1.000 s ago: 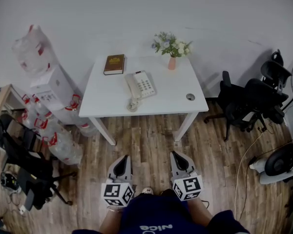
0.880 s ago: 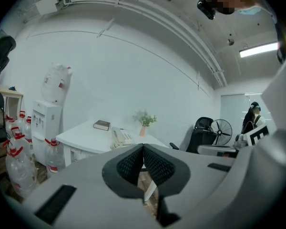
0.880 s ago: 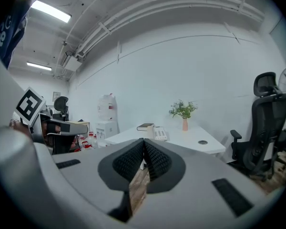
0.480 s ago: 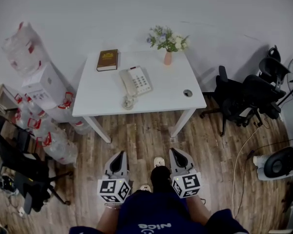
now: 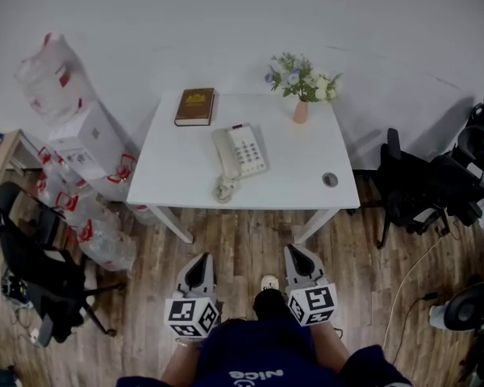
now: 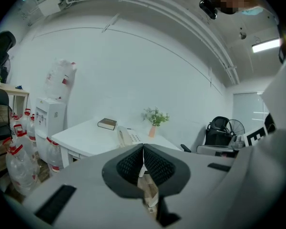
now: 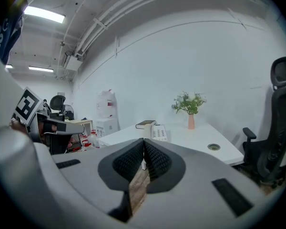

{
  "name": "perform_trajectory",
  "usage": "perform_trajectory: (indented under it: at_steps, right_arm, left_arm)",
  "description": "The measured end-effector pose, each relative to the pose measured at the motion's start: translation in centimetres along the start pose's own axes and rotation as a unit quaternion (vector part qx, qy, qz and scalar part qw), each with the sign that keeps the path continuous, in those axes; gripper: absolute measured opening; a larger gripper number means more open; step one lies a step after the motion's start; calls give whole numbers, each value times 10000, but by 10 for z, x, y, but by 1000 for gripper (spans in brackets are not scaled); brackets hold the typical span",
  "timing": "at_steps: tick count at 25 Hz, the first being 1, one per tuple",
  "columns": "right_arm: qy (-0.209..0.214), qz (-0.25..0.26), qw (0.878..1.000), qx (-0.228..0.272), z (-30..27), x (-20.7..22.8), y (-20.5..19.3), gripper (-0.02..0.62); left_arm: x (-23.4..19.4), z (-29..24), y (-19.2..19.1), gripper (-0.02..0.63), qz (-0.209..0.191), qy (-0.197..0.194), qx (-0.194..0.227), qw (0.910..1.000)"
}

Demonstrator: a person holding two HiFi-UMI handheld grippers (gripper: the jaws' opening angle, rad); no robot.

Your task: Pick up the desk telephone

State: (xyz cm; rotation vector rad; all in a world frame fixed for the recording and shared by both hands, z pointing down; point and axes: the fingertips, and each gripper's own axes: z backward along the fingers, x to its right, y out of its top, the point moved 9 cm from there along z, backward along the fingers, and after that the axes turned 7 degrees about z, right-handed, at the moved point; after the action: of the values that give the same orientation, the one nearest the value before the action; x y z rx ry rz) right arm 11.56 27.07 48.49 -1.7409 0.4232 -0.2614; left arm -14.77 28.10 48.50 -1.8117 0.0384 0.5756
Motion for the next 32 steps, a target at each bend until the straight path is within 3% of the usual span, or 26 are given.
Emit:
perform_trajectory:
  at_steps: [14, 23, 29, 32]
  right_arm:
    - [756, 51, 9971, 77, -105, 108, 19, 23]
    - [1083, 90, 9941, -25, -133, 141, 19, 23]
    - [740, 92, 9959, -503, -143, 153, 11, 22]
    - [818, 11, 9955, -473, -152, 156, 12, 22]
  left_arm:
    - [35, -122, 18, 17, 57, 324, 0, 9995]
    - [50, -170, 14, 17, 238, 326, -112, 9991]
    - [42, -188, 16, 17, 369, 383, -169, 9984]
    - [31, -198, 16, 17, 421, 441, -209, 9979]
